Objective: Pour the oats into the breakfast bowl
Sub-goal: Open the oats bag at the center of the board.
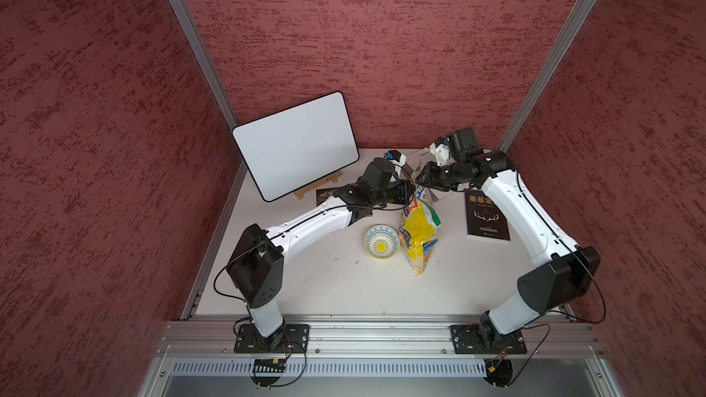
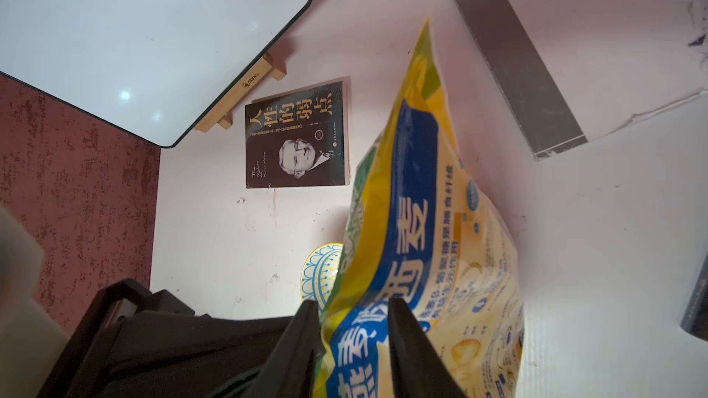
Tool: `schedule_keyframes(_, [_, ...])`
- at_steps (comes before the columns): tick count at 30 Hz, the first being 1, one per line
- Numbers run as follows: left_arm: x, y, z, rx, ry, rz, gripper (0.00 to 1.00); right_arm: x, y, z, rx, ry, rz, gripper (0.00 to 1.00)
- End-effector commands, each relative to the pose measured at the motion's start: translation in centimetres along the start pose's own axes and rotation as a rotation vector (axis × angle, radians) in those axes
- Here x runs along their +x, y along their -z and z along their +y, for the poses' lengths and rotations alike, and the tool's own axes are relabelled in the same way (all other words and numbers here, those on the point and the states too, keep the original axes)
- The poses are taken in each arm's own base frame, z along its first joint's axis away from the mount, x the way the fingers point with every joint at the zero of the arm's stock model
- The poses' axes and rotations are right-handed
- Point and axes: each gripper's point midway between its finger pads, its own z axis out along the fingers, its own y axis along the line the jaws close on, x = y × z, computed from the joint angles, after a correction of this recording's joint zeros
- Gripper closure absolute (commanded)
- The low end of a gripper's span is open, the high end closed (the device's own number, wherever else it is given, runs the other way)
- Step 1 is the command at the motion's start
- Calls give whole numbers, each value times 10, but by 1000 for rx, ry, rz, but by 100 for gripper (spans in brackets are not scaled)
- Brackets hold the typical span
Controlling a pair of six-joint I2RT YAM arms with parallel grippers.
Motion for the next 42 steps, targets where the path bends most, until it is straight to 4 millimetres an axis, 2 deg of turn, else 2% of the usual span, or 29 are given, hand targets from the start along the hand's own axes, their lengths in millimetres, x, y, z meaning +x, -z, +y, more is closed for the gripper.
schedule_keyframes(1, [2, 2, -2, 9, 0, -2, 100, -13, -1, 5, -2, 3, -40, 65])
schedule_keyframes(10, [1, 3, -2, 7, -1, -4, 100, -3, 1, -8, 62, 13, -19, 73])
schedule_keyframes(21, [3, 0, 3, -9, -2, -2, 100, 4, 15, -15, 100, 21, -38, 69])
schedule_keyframes(27, [3, 1, 2, -6, -2, -1, 100, 8, 6, -25, 134, 22, -13, 69])
schedule_keyframes(32, [3, 1, 2, -5, -3, -1, 100, 0, 8, -5, 34, 19, -43, 68])
schedule_keyframes(36, [4, 1, 2, -5, -2, 0, 100, -7, 11, 8, -27, 16, -72, 59])
schedule_keyframes(42, [2, 2, 1, -1, -1, -3, 100, -6, 0, -1, 13, 5, -42, 60])
